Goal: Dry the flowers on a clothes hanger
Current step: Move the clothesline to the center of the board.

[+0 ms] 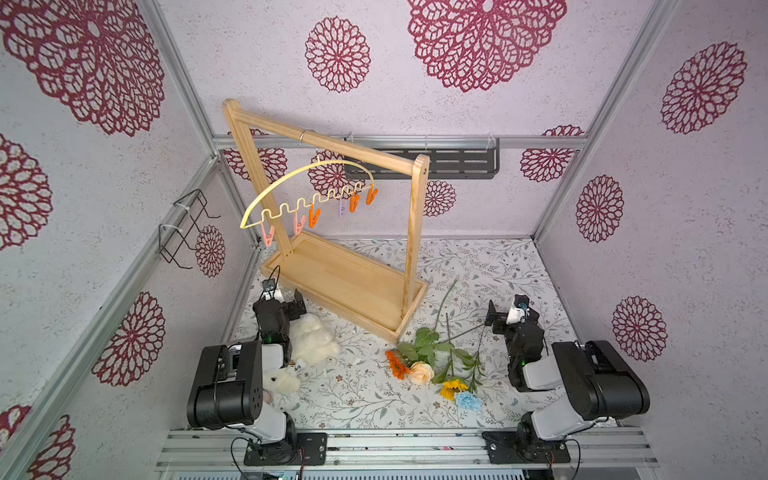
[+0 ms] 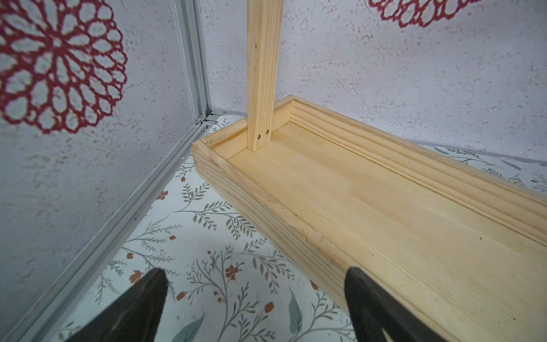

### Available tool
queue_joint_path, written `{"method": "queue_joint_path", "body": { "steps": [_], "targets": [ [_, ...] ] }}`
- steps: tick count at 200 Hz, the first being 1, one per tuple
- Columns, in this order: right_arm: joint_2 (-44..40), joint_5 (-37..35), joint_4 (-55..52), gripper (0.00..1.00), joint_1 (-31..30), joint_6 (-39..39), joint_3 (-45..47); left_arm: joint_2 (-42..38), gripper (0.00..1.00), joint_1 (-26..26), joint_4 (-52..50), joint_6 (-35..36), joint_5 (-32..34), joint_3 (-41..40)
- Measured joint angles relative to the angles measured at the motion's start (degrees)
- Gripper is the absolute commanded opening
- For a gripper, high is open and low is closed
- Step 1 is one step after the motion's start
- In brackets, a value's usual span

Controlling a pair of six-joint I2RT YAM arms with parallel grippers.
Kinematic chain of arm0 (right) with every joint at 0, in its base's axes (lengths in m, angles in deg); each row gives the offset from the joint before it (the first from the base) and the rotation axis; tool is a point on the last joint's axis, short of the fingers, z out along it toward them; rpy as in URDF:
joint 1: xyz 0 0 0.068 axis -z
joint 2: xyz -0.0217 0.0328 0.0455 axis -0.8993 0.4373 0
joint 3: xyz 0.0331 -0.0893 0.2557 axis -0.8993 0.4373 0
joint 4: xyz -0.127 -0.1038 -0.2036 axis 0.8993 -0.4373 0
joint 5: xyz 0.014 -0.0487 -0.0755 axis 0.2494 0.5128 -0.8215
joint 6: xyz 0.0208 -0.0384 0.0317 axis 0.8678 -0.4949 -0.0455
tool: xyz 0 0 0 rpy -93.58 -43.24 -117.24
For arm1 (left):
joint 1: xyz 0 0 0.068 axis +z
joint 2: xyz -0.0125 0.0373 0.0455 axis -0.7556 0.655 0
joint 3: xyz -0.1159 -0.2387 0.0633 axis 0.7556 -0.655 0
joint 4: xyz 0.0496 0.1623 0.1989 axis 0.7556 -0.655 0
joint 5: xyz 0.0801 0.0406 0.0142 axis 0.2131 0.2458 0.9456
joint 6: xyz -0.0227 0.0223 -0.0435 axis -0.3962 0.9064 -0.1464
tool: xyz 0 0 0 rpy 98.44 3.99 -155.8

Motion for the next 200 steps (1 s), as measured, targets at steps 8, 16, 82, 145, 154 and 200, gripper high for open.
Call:
{"method": "queue_joint_path", "body": {
  "steps": [8, 16, 82, 145, 154, 200],
  "targets": [
    [0.00, 0.00, 0.00, 0.99, 0.00, 0.00, 0.00, 0.00, 0.97, 0.00, 0.00, 0.00, 0.02, 0.00],
    [0.00, 0.02, 0.00, 1.00, 0.00, 0.00, 0.00, 0.00, 0.97, 0.00, 0.00, 0.00, 0.02, 0.00],
    [0.00, 0.02, 0.00, 1.00, 0.00, 0.00, 0.00, 0.00, 0.97, 0.00, 0.00, 0.00, 0.02, 0.00],
    [0.00, 0.00, 0.00, 0.99, 0.00, 0.00, 0.00, 0.00, 0.97, 0.00, 0.00, 0.00, 0.02, 0.00],
    [0.00, 0.02, 0.00, 0.99, 0.00, 0.00, 0.00, 0.00, 0.97, 0.00, 0.00, 0.00, 0.02, 0.00],
    [-1.57, -0.85, 1.68, 0.99, 0.37, 0.90, 1.92, -0.17, 0.97, 0.00, 0.52, -0.35, 0.63, -0.17]
  ]
}}
